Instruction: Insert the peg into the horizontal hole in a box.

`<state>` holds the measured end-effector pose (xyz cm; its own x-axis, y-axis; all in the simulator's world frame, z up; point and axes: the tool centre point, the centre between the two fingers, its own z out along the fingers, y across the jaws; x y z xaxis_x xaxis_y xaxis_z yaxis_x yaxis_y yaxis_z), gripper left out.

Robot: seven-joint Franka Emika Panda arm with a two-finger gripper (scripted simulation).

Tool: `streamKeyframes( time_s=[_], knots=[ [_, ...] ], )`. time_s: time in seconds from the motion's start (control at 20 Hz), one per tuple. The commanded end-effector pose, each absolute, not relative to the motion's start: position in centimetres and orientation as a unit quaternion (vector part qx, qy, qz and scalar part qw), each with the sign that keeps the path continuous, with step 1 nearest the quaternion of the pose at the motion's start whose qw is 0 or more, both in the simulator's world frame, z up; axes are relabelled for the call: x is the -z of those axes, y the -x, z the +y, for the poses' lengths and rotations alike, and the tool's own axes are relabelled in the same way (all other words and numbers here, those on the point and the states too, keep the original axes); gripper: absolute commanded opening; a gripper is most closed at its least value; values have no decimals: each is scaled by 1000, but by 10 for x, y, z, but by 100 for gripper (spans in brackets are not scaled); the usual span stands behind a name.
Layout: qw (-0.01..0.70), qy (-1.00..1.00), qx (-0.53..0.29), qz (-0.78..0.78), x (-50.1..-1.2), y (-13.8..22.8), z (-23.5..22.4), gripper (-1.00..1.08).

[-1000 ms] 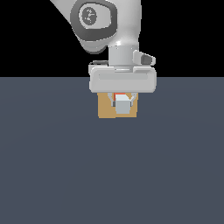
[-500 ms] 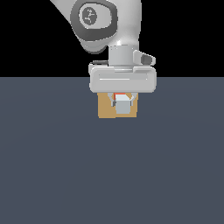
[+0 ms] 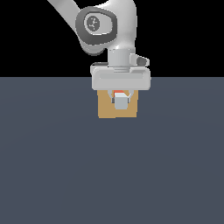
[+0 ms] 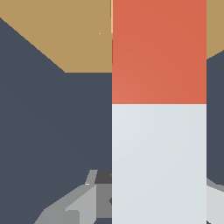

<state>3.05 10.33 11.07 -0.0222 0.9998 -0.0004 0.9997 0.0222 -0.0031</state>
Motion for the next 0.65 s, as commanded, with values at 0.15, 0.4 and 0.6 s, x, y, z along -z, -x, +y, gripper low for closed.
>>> streamKeyframes(
  time_s=[0.15,0.4,0.6],
  knots=[
    [0,699,1,-716,-113,-30,146,-100],
    [0,699,1,-716,-114,-31,163,-100],
    [0,699,1,-716,-114,-32,162,-100]
  ],
)
